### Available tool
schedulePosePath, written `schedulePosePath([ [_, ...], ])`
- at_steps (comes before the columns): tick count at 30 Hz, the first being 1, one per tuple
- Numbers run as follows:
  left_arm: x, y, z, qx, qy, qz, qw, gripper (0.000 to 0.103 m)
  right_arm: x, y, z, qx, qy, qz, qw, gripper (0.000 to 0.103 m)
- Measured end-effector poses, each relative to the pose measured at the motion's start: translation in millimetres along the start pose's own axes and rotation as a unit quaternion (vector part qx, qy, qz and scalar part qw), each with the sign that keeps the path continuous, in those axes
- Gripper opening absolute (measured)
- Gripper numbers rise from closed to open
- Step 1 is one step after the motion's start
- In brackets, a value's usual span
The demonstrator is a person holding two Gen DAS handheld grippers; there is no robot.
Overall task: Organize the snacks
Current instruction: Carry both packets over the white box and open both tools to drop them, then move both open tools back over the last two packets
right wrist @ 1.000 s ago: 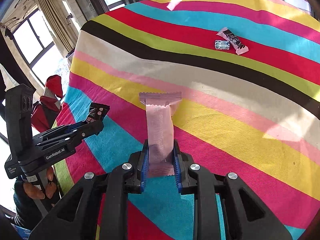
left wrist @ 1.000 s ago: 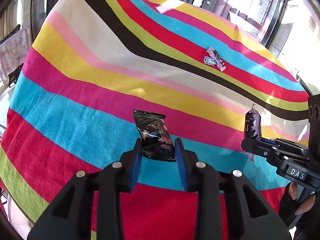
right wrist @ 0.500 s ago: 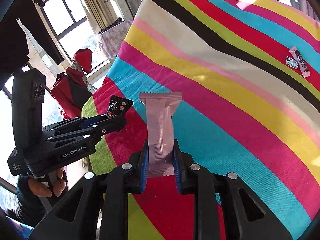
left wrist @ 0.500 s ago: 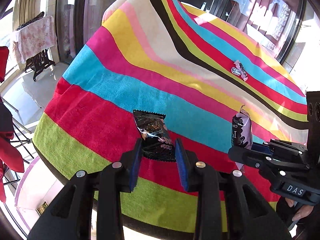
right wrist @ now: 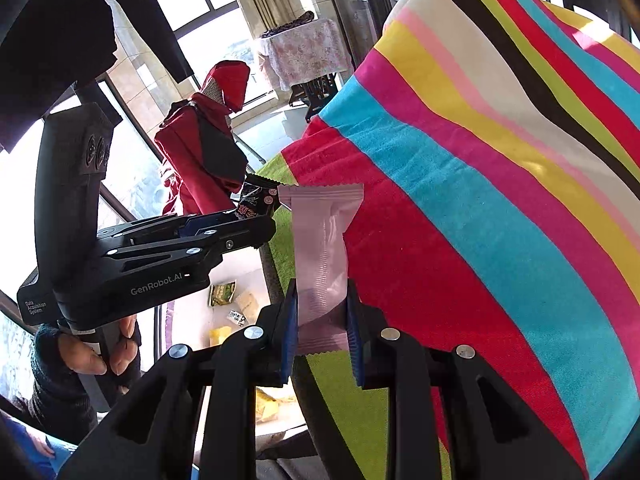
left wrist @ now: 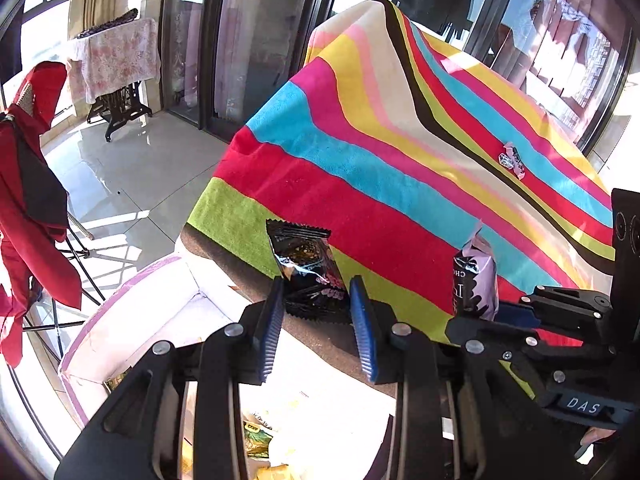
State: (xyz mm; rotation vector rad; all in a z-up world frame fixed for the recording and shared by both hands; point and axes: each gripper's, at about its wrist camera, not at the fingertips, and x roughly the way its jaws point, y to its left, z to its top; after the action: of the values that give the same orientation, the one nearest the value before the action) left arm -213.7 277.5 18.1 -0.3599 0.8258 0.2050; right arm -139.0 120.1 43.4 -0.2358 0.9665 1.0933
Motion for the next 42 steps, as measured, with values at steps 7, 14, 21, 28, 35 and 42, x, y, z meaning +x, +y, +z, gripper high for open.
schedulePosePath([
  [7, -11, 17, -15, -0.025, 0.002, 0.014, 0.9996, 0.033, 6, 18, -4, -0.018, 0.009, 0.017, 1.000, 0.022],
  [14, -19, 31, -24, -0.046, 0.001, 0.015, 0.9988, 0.033, 10, 31, -5, -0.029, 0.010, 0.026, 0.999, 0.022],
  [21, -21, 59, -43, -0.076, 0.023, 0.043, 0.9959, 0.033, 23, 53, -6, -0.064, 0.026, 0.039, 0.997, 0.022],
  [28, -18, 90, -67, -0.113, 0.051, 0.071, 0.9897, 0.033, 44, 86, -14, -0.120, 0.053, 0.055, 0.990, 0.022],
  [35, -3, 104, -77, -0.123, 0.082, 0.093, 0.9847, 0.033, 61, 108, -22, -0.161, 0.078, 0.070, 0.981, 0.022],
  [42, 4, 113, -86, -0.126, 0.106, 0.118, 0.9793, 0.033, 67, 119, -31, -0.176, 0.095, 0.086, 0.976, 0.022],
])
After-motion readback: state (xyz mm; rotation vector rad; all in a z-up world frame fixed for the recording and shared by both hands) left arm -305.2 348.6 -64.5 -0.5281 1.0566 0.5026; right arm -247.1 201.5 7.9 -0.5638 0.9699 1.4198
